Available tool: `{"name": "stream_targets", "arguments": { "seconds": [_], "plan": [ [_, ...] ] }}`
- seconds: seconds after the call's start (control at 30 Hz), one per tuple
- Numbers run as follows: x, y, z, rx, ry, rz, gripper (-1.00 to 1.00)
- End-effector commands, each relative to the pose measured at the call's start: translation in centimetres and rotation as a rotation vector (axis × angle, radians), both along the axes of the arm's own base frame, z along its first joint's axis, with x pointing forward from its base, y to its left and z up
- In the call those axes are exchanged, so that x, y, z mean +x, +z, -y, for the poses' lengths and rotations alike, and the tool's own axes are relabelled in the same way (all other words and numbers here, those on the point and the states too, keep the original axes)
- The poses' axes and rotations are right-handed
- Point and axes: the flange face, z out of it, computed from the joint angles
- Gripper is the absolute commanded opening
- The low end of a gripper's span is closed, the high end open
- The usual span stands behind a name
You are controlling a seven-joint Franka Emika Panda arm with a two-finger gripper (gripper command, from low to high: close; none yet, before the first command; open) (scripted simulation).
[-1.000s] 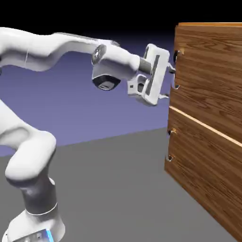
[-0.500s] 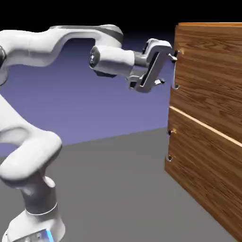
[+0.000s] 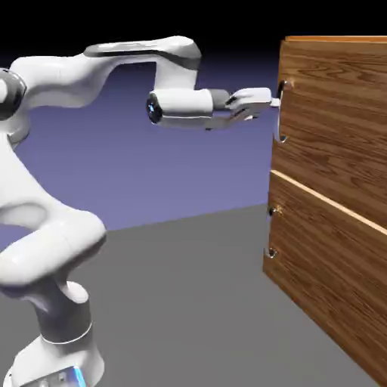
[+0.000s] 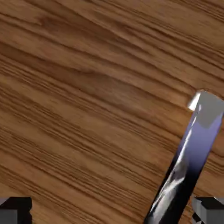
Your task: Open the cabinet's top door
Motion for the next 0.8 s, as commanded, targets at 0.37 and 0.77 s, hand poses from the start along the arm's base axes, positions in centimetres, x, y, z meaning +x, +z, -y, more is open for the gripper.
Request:
{"name": "stream_targets", "arguments": {
  "seconds": [0.37, 0.77],
  "plan": [
    [5.7, -2.1, -3.3, 0.313, -0.011, 0.055, 0.00],
    [2.9, -2.1, -1.8, 0.318, 0.081, 0.041, -1.00]
  ]
}}
